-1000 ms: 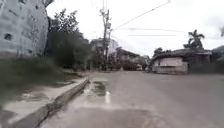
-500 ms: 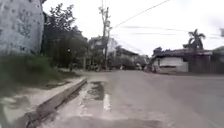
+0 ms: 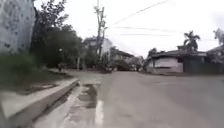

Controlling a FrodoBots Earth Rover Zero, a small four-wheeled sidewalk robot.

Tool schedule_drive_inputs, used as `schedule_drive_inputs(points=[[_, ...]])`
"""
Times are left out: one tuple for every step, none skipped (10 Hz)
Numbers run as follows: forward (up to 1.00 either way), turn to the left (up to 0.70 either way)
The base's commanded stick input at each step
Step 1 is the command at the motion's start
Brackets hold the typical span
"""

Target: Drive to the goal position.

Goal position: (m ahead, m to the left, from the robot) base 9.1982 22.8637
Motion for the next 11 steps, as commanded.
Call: schedule_drive_inputs(points=[[0.70,0.00],[0.70,0.00],[0.70,-0.03],[0.70,-0.21],[0.70,-0.34],[0.70,-0.34],[0.70,-0.34],[0.70,-0.34],[0.70,-0.34],[0.70,-0.33],[0.70,-0.27]])
